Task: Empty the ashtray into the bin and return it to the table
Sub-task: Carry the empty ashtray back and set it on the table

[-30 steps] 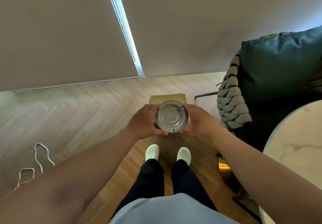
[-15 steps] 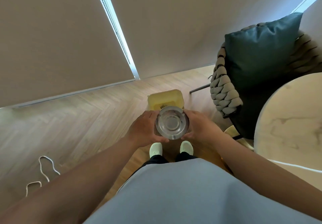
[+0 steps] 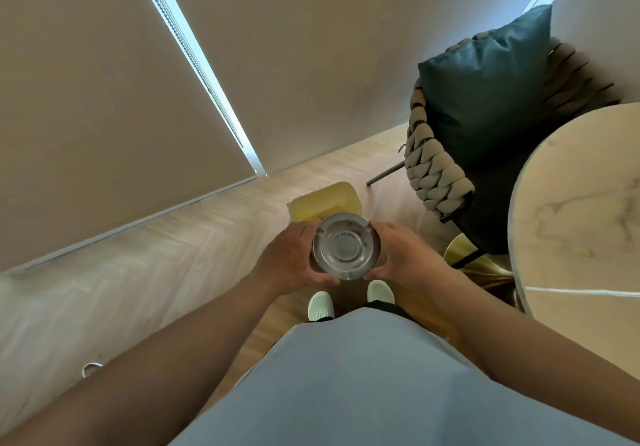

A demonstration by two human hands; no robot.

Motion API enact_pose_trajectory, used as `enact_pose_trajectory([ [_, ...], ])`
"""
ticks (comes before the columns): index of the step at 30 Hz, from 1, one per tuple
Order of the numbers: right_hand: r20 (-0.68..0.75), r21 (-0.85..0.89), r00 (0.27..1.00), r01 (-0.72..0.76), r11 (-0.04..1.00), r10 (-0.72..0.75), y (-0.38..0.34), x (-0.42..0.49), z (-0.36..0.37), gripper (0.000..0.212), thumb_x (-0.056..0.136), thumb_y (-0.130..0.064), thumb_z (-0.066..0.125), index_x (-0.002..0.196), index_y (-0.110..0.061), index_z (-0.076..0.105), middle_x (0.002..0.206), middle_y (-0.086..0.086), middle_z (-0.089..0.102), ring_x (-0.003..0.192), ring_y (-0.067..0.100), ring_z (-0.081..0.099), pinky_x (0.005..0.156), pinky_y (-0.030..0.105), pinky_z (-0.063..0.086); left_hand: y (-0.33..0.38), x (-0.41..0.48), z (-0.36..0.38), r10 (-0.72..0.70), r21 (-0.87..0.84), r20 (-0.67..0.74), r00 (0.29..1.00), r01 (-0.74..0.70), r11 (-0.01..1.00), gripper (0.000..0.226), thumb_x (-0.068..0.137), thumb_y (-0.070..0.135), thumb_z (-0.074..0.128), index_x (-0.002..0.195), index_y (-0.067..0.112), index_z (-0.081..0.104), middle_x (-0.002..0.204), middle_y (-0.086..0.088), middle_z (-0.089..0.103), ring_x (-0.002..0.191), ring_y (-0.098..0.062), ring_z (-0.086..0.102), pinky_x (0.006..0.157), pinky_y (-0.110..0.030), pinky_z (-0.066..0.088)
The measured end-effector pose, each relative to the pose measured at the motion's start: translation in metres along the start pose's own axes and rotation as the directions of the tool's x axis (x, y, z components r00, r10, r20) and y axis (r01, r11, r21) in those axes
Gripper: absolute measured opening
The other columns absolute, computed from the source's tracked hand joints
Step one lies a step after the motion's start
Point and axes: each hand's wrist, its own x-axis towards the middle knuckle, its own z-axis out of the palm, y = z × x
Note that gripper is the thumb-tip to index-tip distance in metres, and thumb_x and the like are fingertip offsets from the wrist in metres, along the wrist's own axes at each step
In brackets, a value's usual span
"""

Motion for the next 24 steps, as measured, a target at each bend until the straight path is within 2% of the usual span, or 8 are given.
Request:
enact_pose_trajectory([
  [4, -0.050, 0.063, 0.995, -0.078, 0.995, 0.081, 0.002, -0.021, 0.011, 0.081, 0.059, -0.044, 0.090, 0.125, -0.034, 0.044, 0.120, -0.011, 0.059, 0.106, 0.008, 0.054, 0.093, 0.031, 0.048, 0.002, 0.005, 0.003, 0.071, 0.037, 0.077, 0.994, -0.074, 0.997, 0.109, 0.051, 0.075, 0.079, 0.141, 0.028, 0.039, 0.139, 0.005, 0.052, 0.122, -0.014, 0.051, 0.097, -0.031, 0.049],
  [9, -0.179, 0.147, 0.952, -0.225, 0.963, 0.249, 0.009, -0.067, 0.021, 0.088, 0.060, -0.042, 0.090, 0.130, -0.040, 0.038, 0.128, -0.012, 0.057, 0.112, 0.001, 0.048, 0.096, 0.027, 0.042, 0.026, 0.016, 0.012, 0.230, 0.053, 0.199, 0.953, -0.245, 0.968, 0.108, 0.051, 0.075, 0.077, 0.141, 0.028, 0.039, 0.135, 0.005, 0.055, 0.120, -0.014, 0.050, 0.097, -0.037, 0.050],
  [15, -0.316, 0.243, 0.851, -0.355, 0.903, 0.420, 0.028, -0.135, 0.025, 0.086, 0.060, -0.039, 0.091, 0.130, -0.037, 0.041, 0.131, -0.011, 0.057, 0.122, 0.010, 0.051, 0.096, 0.024, 0.037, 0.085, 0.030, 0.037, 0.377, 0.100, 0.336, 0.863, -0.431, 0.897, 0.108, 0.052, 0.078, 0.070, 0.142, 0.028, 0.039, 0.135, 0.005, 0.055, 0.122, -0.015, 0.049, 0.101, -0.039, 0.047],
  [22, -0.373, 0.382, 0.742, -0.424, 0.821, 0.557, 0.050, -0.238, 0.042, 0.085, 0.059, -0.043, 0.090, 0.130, -0.034, 0.045, 0.128, -0.010, 0.057, 0.119, 0.009, 0.050, 0.096, 0.030, 0.046, 0.156, 0.016, 0.095, 0.515, 0.110, 0.471, 0.716, -0.627, 0.771, 0.105, 0.059, 0.072, 0.078, 0.143, 0.026, 0.035, 0.137, 0.002, 0.053, 0.121, -0.016, 0.050, 0.102, -0.032, 0.044],
  [24, -0.389, 0.413, 0.703, -0.445, 0.794, 0.596, 0.057, -0.277, 0.052, 0.086, 0.058, -0.045, 0.090, 0.130, -0.035, 0.045, 0.128, -0.010, 0.057, 0.119, 0.009, 0.050, 0.095, 0.031, 0.047, 0.182, 0.002, 0.117, 0.534, 0.075, 0.520, 0.667, -0.658, 0.749, 0.106, 0.059, 0.070, 0.078, 0.144, 0.026, 0.034, 0.140, 0.002, 0.050, 0.126, -0.016, 0.047, 0.105, -0.035, 0.043],
])
